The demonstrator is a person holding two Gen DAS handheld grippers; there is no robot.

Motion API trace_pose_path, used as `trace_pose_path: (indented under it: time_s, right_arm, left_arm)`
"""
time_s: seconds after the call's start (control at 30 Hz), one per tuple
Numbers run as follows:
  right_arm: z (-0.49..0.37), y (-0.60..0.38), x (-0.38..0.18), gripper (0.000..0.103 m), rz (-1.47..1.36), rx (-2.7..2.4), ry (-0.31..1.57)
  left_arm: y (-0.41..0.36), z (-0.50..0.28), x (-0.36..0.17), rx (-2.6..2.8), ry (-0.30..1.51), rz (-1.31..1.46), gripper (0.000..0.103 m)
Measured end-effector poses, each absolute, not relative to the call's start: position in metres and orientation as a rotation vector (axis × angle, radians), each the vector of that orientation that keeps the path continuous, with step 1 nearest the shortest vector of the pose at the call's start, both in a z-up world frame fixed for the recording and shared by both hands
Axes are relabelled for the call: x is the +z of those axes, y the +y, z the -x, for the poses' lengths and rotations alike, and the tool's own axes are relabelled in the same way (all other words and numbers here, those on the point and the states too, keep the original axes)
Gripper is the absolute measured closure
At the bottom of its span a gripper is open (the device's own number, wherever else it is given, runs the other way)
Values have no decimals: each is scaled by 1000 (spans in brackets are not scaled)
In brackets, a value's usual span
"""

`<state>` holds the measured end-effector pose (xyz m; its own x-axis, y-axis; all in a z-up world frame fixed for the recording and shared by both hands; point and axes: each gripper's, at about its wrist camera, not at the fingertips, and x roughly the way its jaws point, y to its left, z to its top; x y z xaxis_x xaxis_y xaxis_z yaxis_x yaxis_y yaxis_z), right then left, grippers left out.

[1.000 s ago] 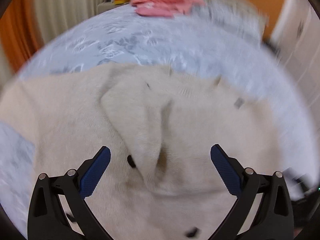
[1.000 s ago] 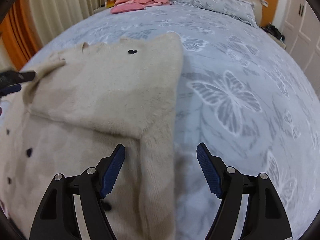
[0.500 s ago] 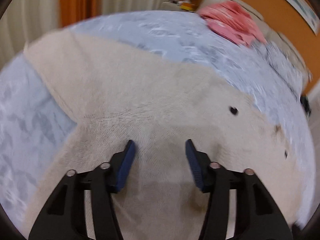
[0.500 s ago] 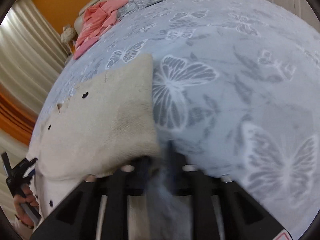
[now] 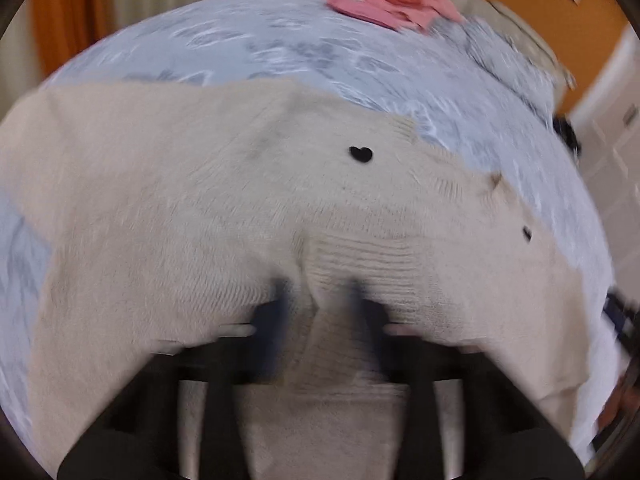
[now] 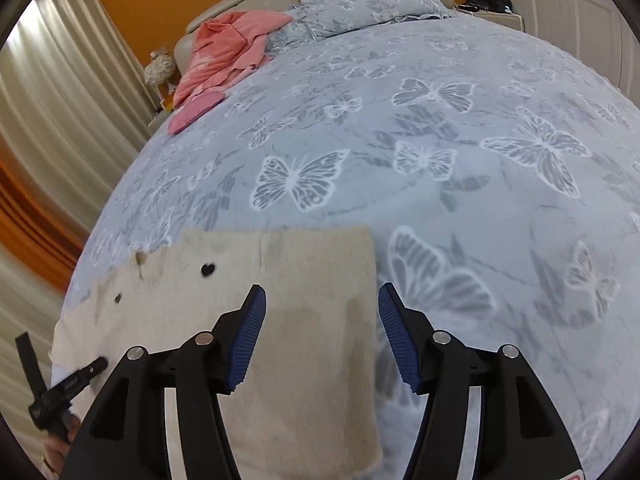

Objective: Fold small clothes

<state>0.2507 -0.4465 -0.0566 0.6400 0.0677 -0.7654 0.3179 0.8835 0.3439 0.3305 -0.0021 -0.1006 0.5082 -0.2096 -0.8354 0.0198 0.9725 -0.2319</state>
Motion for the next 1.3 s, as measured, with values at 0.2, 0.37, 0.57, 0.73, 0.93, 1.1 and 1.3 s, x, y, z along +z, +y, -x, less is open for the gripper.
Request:
trace_pose_path:
  time_s: [0.2,0.37,0.57,0.73,0.93,1.1,1.3]
  right_arm:
    - [-277,-430,-60,44,-386,-126,901]
    - [-286,-446,-88,44,-514,-189,946]
    - [-276,-443,-89,42,-528,-187,948]
    - [-281,-443,-85,42,-494,-185,955]
    - [-301,-434,-96,64,-430,-161,1003]
    - [-301,-426,-86,94,-397,-155,951]
    - [-306,-453,-117,91,-476,-233,1001]
  left_arm:
    - [60,-359,-74,-44,917,274,103]
    - [53,-354,-91,-234,1095,371,65]
    - [2,-328,-105,-317,1129,388,24]
    - [3,-341,-101,-256,1073,362,94]
    - [27,-353,-76,-267,953,295,99]
    - [29,-361,-83,-288,960,254,99]
    - [19,-378,-84,-280,913,180,98]
